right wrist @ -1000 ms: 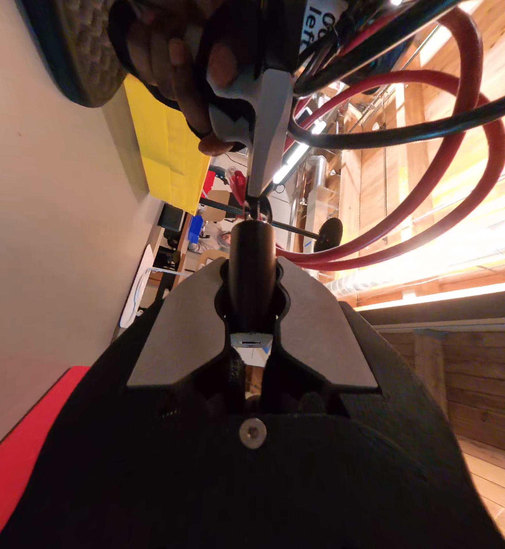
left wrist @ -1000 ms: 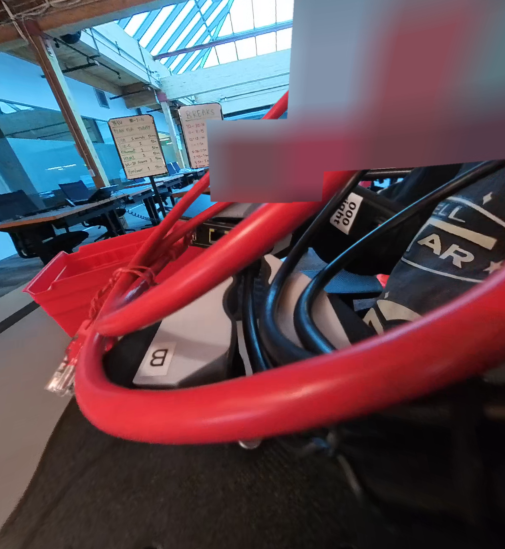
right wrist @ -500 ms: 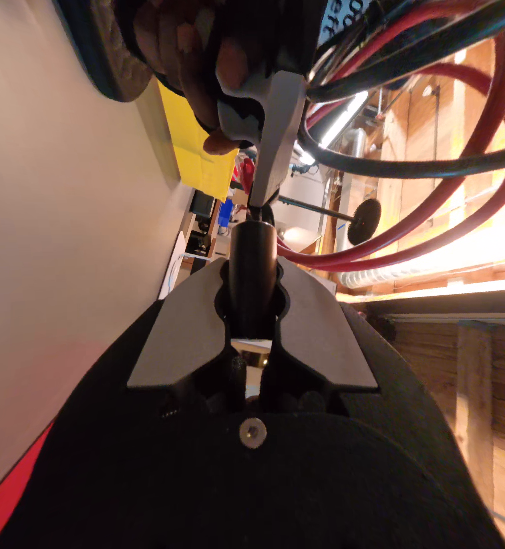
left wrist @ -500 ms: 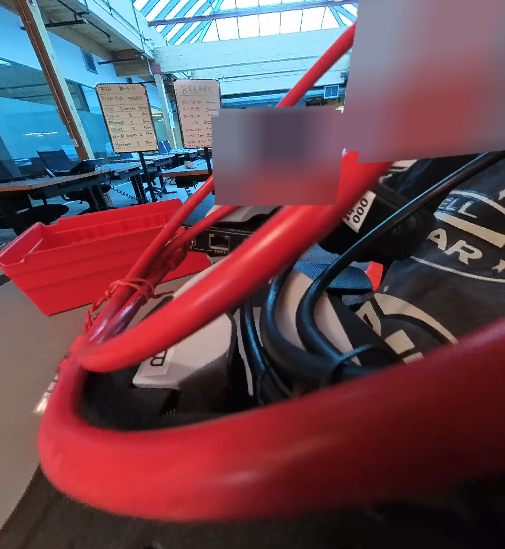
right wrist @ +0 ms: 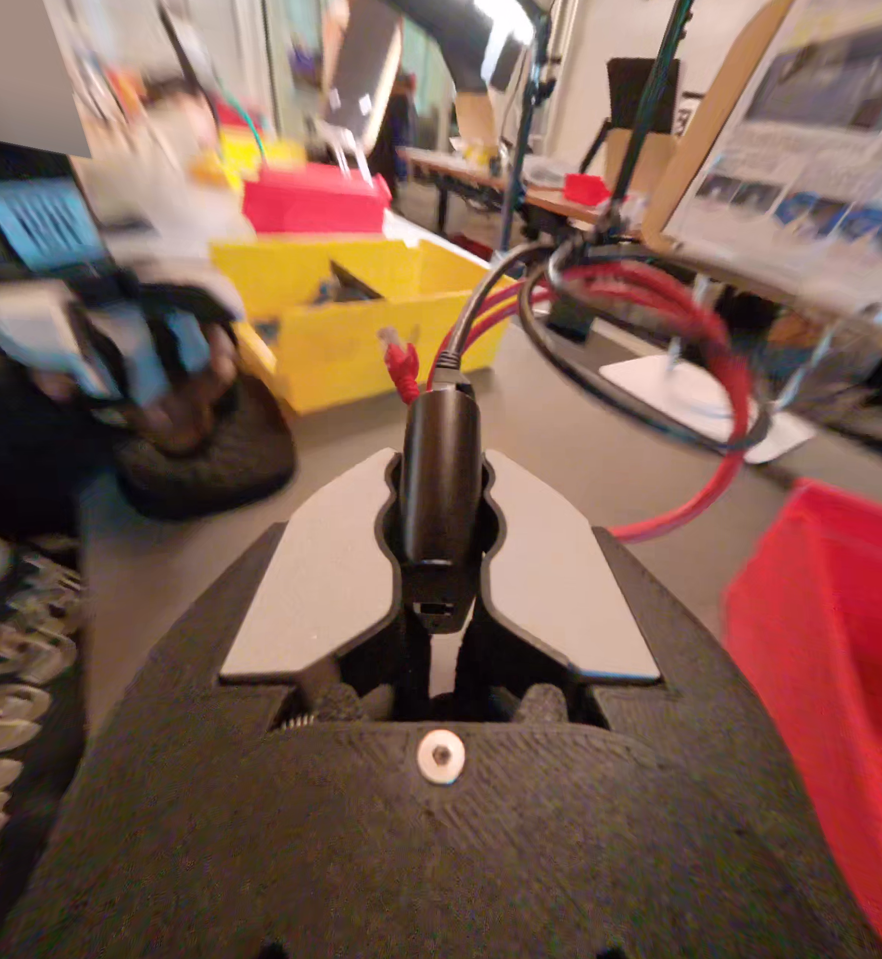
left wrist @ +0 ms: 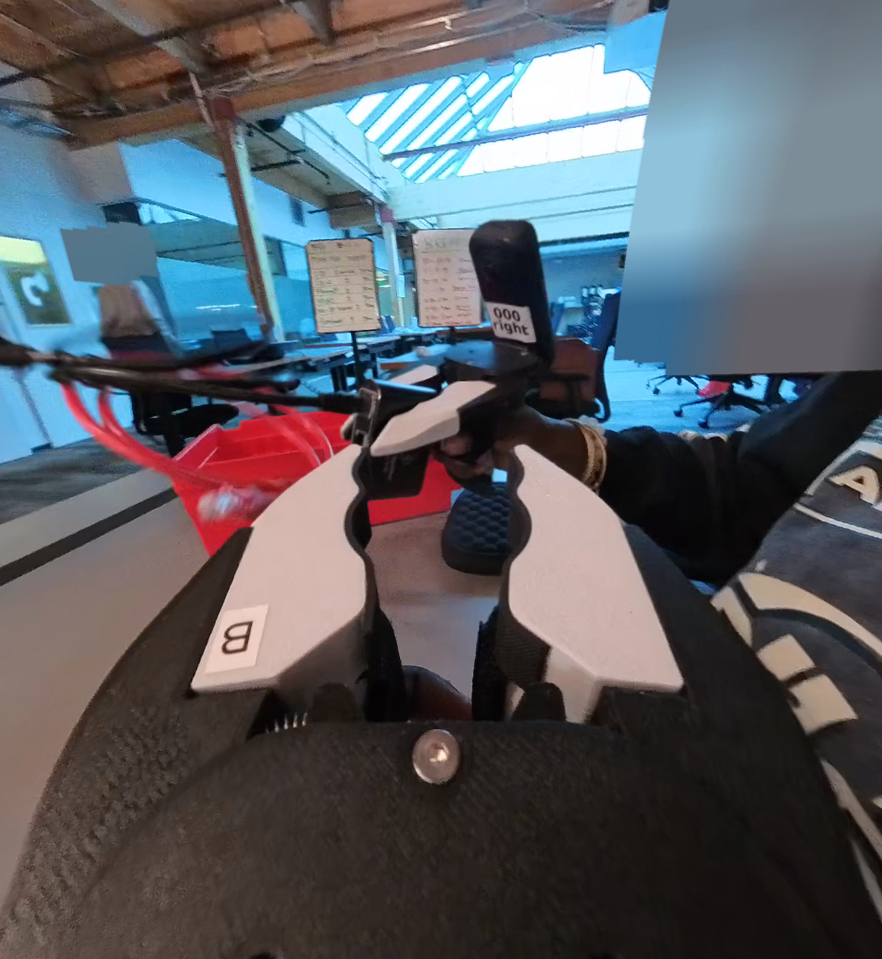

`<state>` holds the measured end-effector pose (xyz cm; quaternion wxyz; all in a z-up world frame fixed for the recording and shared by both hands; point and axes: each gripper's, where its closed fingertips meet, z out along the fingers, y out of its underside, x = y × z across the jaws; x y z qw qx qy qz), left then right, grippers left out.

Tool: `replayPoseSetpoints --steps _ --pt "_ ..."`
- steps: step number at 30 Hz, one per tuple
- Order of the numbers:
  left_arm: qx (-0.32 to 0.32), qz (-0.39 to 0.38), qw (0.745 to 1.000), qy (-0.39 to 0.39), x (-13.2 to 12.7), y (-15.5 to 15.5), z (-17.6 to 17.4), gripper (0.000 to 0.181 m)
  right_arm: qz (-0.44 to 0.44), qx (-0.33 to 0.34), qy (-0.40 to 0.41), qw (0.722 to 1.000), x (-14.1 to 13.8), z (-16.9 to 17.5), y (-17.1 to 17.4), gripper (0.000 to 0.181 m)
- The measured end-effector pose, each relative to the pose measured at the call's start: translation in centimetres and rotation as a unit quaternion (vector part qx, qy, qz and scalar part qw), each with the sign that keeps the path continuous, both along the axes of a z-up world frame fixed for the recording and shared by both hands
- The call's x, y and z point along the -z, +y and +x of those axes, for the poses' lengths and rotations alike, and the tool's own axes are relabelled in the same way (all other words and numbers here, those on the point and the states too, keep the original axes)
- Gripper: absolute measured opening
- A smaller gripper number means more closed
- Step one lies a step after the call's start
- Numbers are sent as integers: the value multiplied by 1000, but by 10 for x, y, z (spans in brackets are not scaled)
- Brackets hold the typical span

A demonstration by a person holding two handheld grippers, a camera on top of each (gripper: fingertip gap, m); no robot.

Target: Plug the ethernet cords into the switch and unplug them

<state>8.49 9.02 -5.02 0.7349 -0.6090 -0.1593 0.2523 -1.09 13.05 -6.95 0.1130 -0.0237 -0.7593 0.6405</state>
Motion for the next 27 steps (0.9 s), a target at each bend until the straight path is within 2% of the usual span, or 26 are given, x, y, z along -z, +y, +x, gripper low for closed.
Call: replayPoseSetpoints --steps 2,5,8,10,12,14,16,24,27 --pt "-10 18 1000 -19 4 -1 -7 49 -56 -35 -103 992 -4 -1 2 26" --pt "-9 30 999 -33 8 2 -12 49 -90 -69 -193 975 -3 0 3 26" --pt "-14 17 999 -27 11 8 -12 49 -121 -75 -285 948 -4 -5 2 26" --pt "-19 -5 1000 -20 16 13 -13 49 -169 -81 -384 904 -8 -11 0 26" --pt "-26 -26 999 -11 20 16 -12 49 -224 -82 -483 843 -12 -21 -2 26" --pt "-26 -37 999 0 20 18 -10 49 -264 -64 -543 794 -12 -32 -5 26" --pt "-27 -28 999 -2 18 17 -11 48 -296 -45 -564 769 -12 -41 -7 26" --pt "-65 41 995 -60 14 4 -31 46 -362 -31 -602 711 -15 -52 -5 26" --pt "-62 66 992 -86 15 2 -36 46 -368 -36 -608 703 -17 -49 -2 26"
